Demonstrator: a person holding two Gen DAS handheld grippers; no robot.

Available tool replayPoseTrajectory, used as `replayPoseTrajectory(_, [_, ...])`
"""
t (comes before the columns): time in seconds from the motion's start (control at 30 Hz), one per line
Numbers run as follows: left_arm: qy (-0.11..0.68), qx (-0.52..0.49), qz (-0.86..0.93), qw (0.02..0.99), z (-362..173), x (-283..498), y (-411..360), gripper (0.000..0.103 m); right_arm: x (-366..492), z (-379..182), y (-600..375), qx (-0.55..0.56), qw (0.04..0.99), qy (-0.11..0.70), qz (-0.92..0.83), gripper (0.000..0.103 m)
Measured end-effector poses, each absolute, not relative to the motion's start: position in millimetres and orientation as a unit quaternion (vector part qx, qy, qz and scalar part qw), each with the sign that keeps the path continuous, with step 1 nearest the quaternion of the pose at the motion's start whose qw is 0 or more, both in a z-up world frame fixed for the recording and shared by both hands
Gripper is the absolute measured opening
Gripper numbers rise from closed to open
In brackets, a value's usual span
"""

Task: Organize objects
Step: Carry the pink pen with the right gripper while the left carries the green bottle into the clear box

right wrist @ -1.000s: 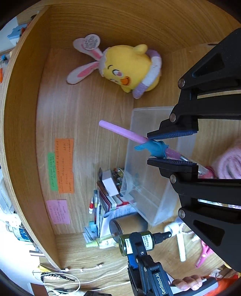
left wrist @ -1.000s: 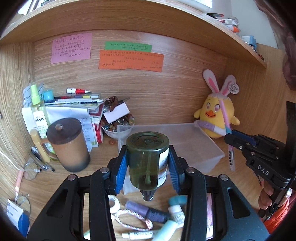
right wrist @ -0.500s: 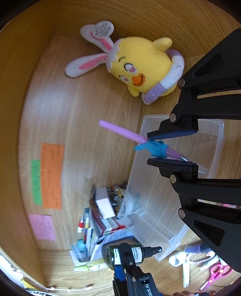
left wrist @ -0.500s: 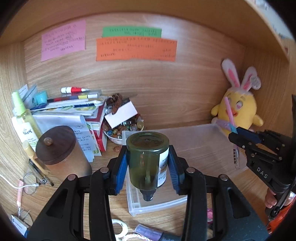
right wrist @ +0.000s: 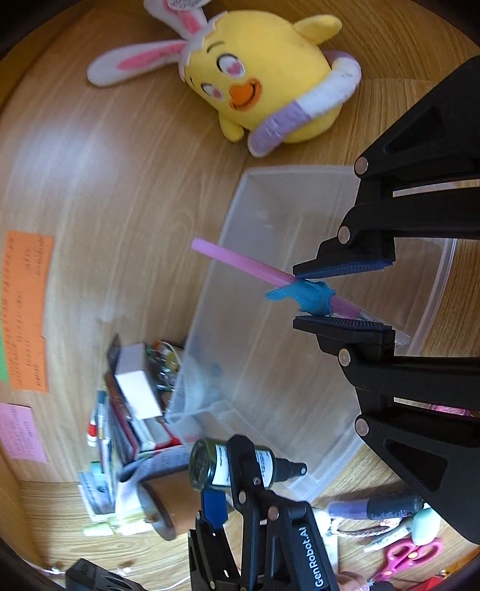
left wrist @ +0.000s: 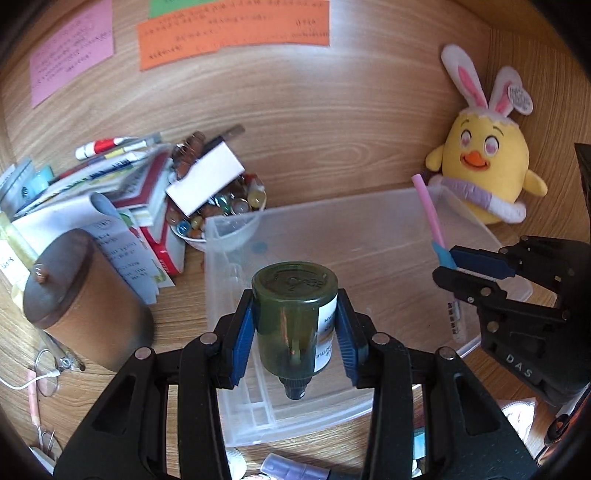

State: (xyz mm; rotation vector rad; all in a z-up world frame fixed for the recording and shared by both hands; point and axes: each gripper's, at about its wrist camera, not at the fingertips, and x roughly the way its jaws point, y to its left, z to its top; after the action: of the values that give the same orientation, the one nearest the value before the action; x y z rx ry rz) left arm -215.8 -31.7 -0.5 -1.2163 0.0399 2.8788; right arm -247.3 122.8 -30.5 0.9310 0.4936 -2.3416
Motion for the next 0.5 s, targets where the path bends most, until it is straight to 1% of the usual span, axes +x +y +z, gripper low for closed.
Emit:
replayPoseTrajectory(0.2, [0.014,-0.406,0.913,0.018,-8.2,-221.0,-26.3,0.041,-248.5,-39.1,117.0,0.367,0.29,0.19,-0.863,0.019])
replayPoseTrajectory(0.37, [0.008,-0.407,0.913,0.024,-4.7,-217.3,-26.1,0.042,-246.8,-39.4,115.6,0.373,0.286,0.191,-0.862,0.019])
replayPoseTrajectory(0.43, [0.004,-0.405,0.914,0.028,-0.6,-214.2,-27.1,0.05,-245.1,-38.6,116.3,0.376,0.285,0.188,-0.861,0.023])
replayPoseTrajectory(0.5, [0.002,-0.396,0.918,0.028,4.9,-209.4,-27.0,0.055,-241.4,-35.5,118.2,0.374,0.284,0.186,-0.863,0.033])
